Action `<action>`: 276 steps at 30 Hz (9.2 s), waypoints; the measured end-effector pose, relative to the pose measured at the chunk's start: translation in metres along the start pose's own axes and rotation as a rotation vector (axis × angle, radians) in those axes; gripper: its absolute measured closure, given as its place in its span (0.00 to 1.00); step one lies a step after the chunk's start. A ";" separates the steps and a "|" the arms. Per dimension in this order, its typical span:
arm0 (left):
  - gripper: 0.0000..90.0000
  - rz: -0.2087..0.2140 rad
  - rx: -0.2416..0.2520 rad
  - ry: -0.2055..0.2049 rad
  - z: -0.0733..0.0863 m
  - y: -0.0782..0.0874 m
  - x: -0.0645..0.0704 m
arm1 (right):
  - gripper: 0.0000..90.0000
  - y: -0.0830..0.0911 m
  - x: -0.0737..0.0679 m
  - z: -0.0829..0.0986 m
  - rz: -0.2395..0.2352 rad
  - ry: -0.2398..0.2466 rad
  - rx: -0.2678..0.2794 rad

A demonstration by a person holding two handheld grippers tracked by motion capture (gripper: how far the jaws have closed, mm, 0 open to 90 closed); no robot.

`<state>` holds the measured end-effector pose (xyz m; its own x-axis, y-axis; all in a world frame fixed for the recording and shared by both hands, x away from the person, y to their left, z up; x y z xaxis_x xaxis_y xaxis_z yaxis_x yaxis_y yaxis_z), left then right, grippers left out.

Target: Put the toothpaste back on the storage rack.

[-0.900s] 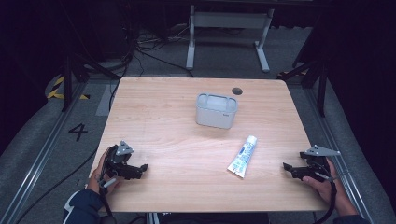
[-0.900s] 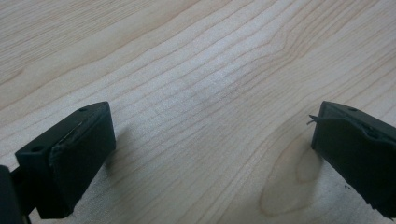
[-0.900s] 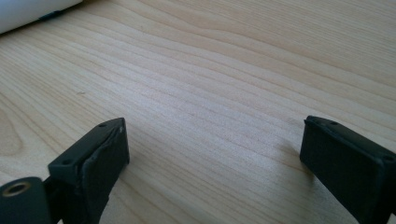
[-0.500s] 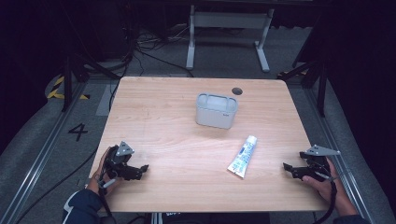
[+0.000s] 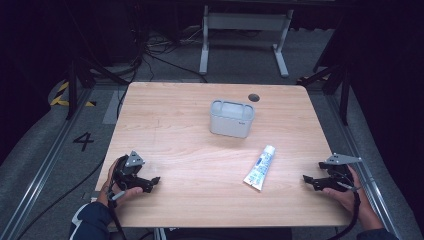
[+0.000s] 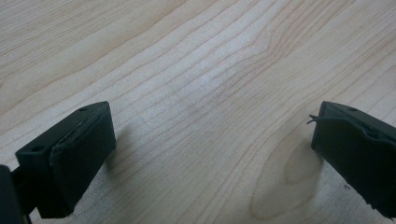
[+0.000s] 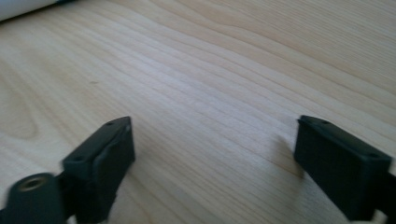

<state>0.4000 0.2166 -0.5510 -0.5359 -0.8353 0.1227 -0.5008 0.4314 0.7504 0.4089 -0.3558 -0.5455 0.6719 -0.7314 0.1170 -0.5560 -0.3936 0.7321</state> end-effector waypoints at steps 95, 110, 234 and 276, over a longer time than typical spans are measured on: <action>0.01 0.012 0.001 -0.005 0.000 0.000 0.002 | 0.32 -0.084 -0.125 -0.133 -0.415 0.865 -0.384; 0.01 0.017 -0.004 -0.009 0.000 0.000 0.002 | 0.48 -0.089 -0.123 -0.139 -0.419 0.767 -0.283; 0.01 0.017 -0.005 -0.013 0.000 0.000 0.002 | 0.70 0.021 -0.099 -0.279 -0.163 0.307 0.471; 0.02 0.012 -0.003 -0.021 0.000 0.001 0.002 | 0.71 -0.002 -0.082 -0.347 -0.115 0.281 0.512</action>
<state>0.3989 0.2157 -0.5503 -0.5561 -0.8226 0.1186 -0.4921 0.4408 0.7507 0.5244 -0.1015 -0.3234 0.8066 -0.5200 0.2809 -0.5904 -0.7311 0.3419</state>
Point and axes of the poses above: each handheld gripper's, and its own axes: y roughly backward along the jaws, z roughly out of its underside, x roughly to its right, the point moved 9 cm from there along -y, roughly forward along the jaws, and after that the axes turned 10 degrees about y, right-handed, at the moved point
